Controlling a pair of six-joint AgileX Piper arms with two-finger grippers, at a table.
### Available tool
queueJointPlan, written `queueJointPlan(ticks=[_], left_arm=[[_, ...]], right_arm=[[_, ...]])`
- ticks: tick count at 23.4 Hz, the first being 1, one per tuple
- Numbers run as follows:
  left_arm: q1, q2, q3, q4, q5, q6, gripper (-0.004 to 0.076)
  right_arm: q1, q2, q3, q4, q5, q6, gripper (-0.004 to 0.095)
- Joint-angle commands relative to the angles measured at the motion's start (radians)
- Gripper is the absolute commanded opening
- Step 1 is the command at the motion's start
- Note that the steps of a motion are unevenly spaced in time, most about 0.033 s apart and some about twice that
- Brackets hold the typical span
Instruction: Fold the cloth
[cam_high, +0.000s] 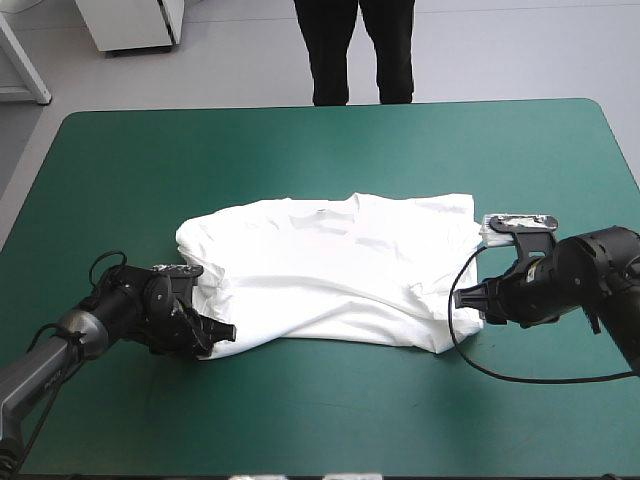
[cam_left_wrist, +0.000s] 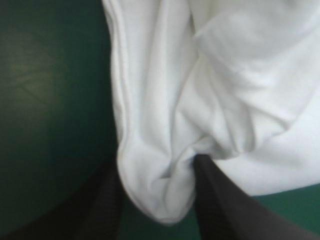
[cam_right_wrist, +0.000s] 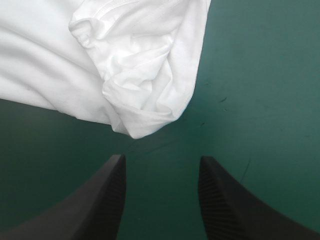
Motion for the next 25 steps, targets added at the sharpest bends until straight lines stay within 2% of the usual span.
queueJointPlan(ticks=[1,2,6,8,10,12,16,20,23,25], left_arm=[[-0.006,-0.008,0.007,-0.012,-0.009,-0.012,0.0097],[-0.006,-0.008,0.007,-0.012,-0.018,-0.002,-0.0015],[-0.006,-0.01,0.007,-0.012,-0.029,0.004,-0.0009],[-0.006,-0.01,0.007,-0.012,-0.029,0.004,-0.0009],[-0.006,-0.01,0.007,-0.012,-0.029,0.015,-0.0009],[-0.006,-0.01,0.007,-0.024,-0.021,0.037,-0.0009],[-0.006,-0.01,0.007,-0.024,-0.015,0.039,-0.0009],[-0.006,-0.011,0.007,-0.024,-0.013,0.047,-0.0009],[-0.006,-0.011,0.007,-0.024,-0.013,0.05,-0.0009],[-0.006,-0.011,0.007,-0.024,-0.015,0.05,-0.0009]], right_arm=[[0.002,-0.023,-0.021,-0.006,-0.024,0.001,0.0418],[0.002,-0.023,-0.021,-0.006,-0.019,0.001,0.0418],[0.002,-0.023,-0.014,-0.004,-0.014,-0.005,0.042],[0.002,-0.018,0.013,0.038,-0.059,-0.033,0.0429],[0.002,0.007,0.055,0.081,-0.094,-0.068,0.0489],[0.002,0.046,0.083,0.076,-0.133,-0.068,0.0519],[0.002,0.129,0.124,0.027,-0.205,-0.049,0.0519],[0.002,0.191,0.194,0.036,-0.284,-0.047,0.0518],[0.002,0.209,0.225,0.035,-0.302,-0.044,0.0505],[0.002,0.216,0.252,0.024,-0.322,-0.032,0.045]])
